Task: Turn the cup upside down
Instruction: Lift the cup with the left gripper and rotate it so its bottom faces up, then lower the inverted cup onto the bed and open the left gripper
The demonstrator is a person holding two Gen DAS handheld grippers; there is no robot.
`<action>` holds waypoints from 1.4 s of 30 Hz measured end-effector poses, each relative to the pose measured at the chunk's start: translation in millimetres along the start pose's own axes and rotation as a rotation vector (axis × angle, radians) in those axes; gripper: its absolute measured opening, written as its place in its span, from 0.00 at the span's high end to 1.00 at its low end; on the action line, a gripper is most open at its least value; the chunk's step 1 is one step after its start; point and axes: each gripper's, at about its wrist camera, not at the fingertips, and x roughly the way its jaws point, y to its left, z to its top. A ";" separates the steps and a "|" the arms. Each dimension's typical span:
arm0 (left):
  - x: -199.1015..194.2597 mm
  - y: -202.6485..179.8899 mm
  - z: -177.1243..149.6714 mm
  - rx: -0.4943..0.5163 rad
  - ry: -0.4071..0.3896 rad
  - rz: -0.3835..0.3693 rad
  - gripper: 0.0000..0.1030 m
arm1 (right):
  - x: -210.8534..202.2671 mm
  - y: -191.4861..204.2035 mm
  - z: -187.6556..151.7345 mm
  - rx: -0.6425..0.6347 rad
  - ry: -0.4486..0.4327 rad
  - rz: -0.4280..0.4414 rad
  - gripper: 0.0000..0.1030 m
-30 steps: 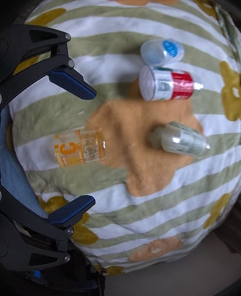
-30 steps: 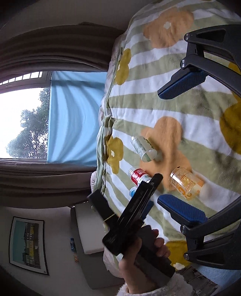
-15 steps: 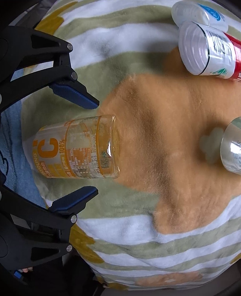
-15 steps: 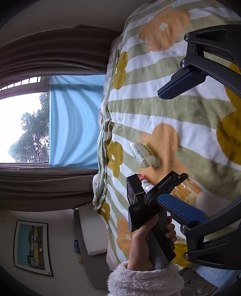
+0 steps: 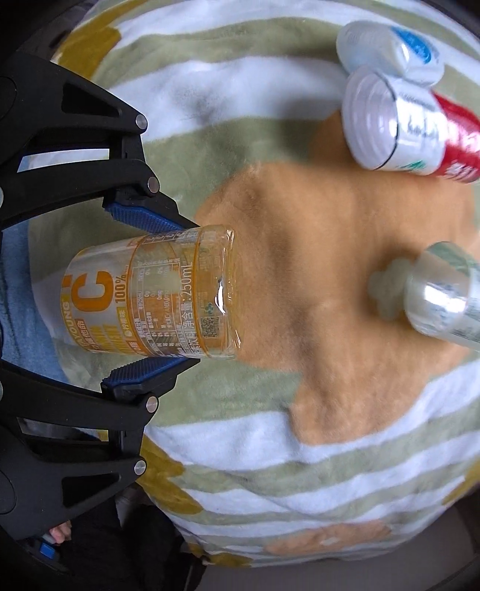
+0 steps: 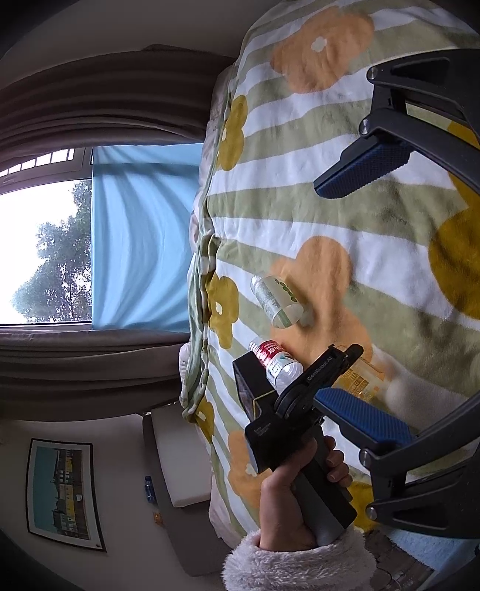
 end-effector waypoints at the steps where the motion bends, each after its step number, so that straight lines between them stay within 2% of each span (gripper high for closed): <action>1: -3.5 1.6 -3.6 -0.002 -0.035 -0.013 0.45 | 0.6 0.5 -0.4 0.001 0.002 0.002 0.00; 3: -20.1 6.9 -9.2 -0.002 -0.127 -0.048 0.45 | 2.0 1.7 -1.0 -0.001 0.008 0.003 0.00; 5: -34.7 10.6 -17.9 0.005 -0.265 -0.048 0.45 | 2.9 3.9 -2.3 -0.010 0.011 -0.002 0.00; 7: -53.7 9.6 -27.8 0.049 -0.445 -0.017 0.45 | 4.5 6.3 -4.1 -0.022 0.015 -0.011 0.00; 9: -67.9 7.6 -37.6 0.094 -0.630 0.059 0.45 | 5.6 9.3 -6.9 -0.034 0.019 -0.023 0.00; 11: -73.2 11.2 -49.7 0.118 -0.775 0.079 0.45 | 7.5 11.8 -10.5 -0.041 0.024 -0.033 0.00; 14: -77.3 19.3 -55.3 0.097 -0.875 0.062 0.45 | 10.5 13.2 -15.6 -0.031 0.033 -0.033 0.00; 16: -73.0 21.4 -58.1 0.077 -0.891 0.053 0.45 | 12.5 12.8 -18.4 -0.018 0.042 -0.029 0.00; 24: -39.6 20.8 -57.9 0.055 -0.811 0.066 0.45 | 17.1 9.6 -24.0 -0.006 0.061 -0.030 0.00; 32: -38.0 23.7 -59.4 0.086 -0.724 0.072 0.45 | 22.7 18.5 -23.2 -0.021 0.066 -0.010 0.00; 37: -41.2 22.6 -64.5 0.095 -0.706 0.094 0.43 | 24.5 21.8 -24.6 -0.028 0.072 -0.003 0.00; 38: -41.6 21.7 -65.2 0.098 -0.706 0.107 0.38 | 24.7 21.8 -24.6 -0.027 0.072 -0.003 0.00; 39: -41.7 20.6 -66.0 0.102 -0.708 0.121 0.26 | 25.1 21.5 -24.5 -0.025 0.073 -0.002 0.00; 41: -43.8 19.6 -69.1 0.108 -0.728 0.132 0.12 | 24.6 22.0 -24.7 -0.027 0.071 -0.003 0.00; 42: -44.9 19.2 -70.5 0.112 -0.736 0.126 0.09 | 24.8 21.9 -24.8 -0.028 0.071 -0.005 0.00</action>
